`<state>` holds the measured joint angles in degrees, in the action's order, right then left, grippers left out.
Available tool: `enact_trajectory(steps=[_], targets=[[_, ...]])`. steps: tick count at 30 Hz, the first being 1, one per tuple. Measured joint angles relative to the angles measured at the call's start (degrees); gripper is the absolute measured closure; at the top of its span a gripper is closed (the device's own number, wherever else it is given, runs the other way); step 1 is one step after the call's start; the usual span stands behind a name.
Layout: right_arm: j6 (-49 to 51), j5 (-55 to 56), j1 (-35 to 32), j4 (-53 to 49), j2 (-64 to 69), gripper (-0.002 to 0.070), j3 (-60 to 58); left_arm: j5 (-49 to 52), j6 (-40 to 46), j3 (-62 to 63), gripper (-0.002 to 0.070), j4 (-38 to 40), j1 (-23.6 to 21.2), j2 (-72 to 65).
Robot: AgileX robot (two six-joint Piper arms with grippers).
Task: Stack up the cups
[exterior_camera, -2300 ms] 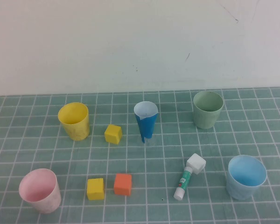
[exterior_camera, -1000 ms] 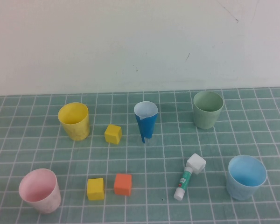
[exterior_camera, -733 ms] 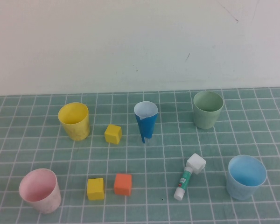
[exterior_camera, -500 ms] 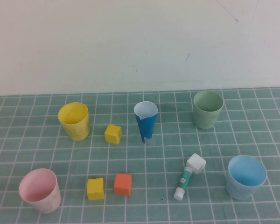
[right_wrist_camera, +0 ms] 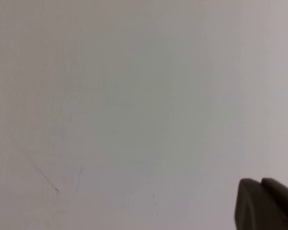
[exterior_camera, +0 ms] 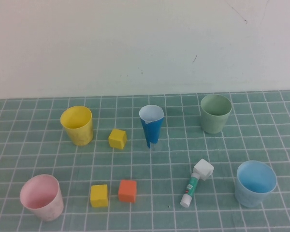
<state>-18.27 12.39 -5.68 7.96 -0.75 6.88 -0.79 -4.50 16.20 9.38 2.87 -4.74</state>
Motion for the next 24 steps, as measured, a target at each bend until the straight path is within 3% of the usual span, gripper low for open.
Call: enact_trajectory(steps=[4,14,24], targets=[[-7.6,-12.4,0.0,0.0,2.7,0.0679,8.1,13.0,2.1,11.8,0.0677,-0.8,0.0,-11.8],[-9.7,-35.0,0.0,0.6,20.9,0.0679,15.5,38.7,7.0,39.0,0.0677,-0.9,0.0,-47.8],[-15.3,-41.9,0.0,3.9,30.2,0.0679,15.5,43.2,10.7,58.7,0.0677,0.8,1.8,-78.1]])
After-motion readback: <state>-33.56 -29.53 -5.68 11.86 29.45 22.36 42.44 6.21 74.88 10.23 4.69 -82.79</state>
